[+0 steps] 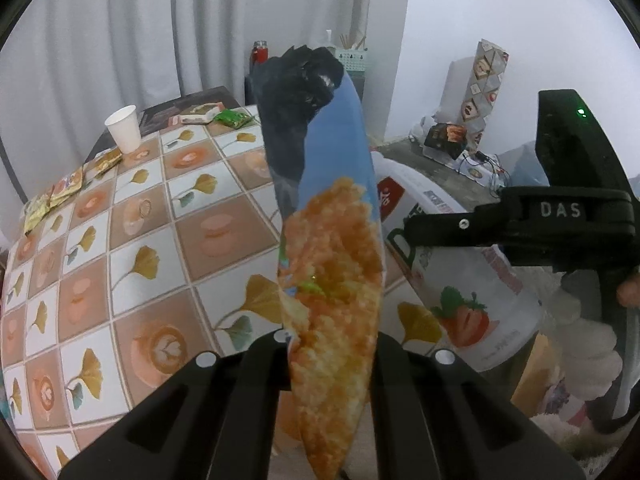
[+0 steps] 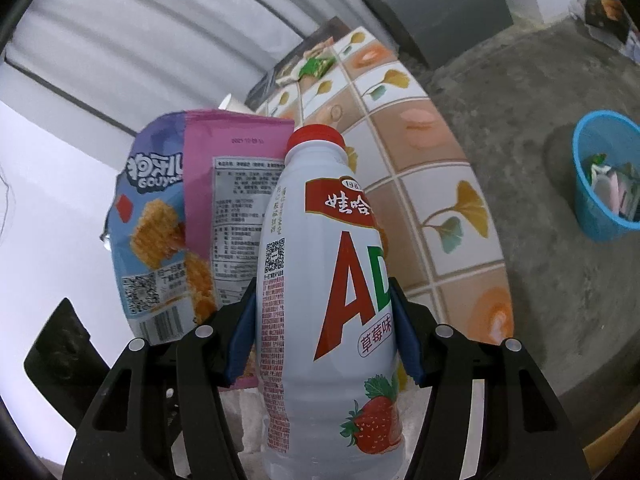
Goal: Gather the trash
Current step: 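Carry the AD bottle and blue-pink snack bag with both grippers toward the blue wastebasket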
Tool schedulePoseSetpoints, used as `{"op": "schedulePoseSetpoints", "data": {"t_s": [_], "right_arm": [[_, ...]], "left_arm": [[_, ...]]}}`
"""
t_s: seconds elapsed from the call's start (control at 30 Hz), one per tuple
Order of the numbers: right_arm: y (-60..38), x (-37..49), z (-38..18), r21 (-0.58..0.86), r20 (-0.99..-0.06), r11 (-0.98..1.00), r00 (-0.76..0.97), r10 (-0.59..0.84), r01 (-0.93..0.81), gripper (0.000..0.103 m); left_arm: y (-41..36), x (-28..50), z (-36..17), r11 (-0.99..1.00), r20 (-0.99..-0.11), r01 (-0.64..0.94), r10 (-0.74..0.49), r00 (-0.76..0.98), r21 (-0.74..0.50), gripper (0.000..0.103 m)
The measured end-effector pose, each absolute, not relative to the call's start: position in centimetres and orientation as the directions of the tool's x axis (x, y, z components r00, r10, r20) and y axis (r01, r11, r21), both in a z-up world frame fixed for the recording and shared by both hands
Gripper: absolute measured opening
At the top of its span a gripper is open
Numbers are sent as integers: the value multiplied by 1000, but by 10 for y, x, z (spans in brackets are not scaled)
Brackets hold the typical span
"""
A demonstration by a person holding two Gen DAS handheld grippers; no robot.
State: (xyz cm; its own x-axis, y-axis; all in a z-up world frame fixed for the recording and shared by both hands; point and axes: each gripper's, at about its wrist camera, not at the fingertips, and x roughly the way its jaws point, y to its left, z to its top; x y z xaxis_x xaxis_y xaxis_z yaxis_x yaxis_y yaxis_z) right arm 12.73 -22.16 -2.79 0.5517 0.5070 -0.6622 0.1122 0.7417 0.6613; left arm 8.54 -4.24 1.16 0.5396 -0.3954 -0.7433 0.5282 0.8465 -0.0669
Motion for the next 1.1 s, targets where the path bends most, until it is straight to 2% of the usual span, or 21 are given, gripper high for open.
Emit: {"op": "schedulePoseSetpoints", "data": {"t_s": [0.53,1.1], "right_arm": [[-226,98,-43,699,-628,708,556,544,96,56],[-241,85,-36,715,-594,693,600,536,89,57]], "left_arm": [[-36,50,4,878,-734,467,-383,561,-101,3],[-49,38,18,867,-711,489,-401,577,-92,3]]}}
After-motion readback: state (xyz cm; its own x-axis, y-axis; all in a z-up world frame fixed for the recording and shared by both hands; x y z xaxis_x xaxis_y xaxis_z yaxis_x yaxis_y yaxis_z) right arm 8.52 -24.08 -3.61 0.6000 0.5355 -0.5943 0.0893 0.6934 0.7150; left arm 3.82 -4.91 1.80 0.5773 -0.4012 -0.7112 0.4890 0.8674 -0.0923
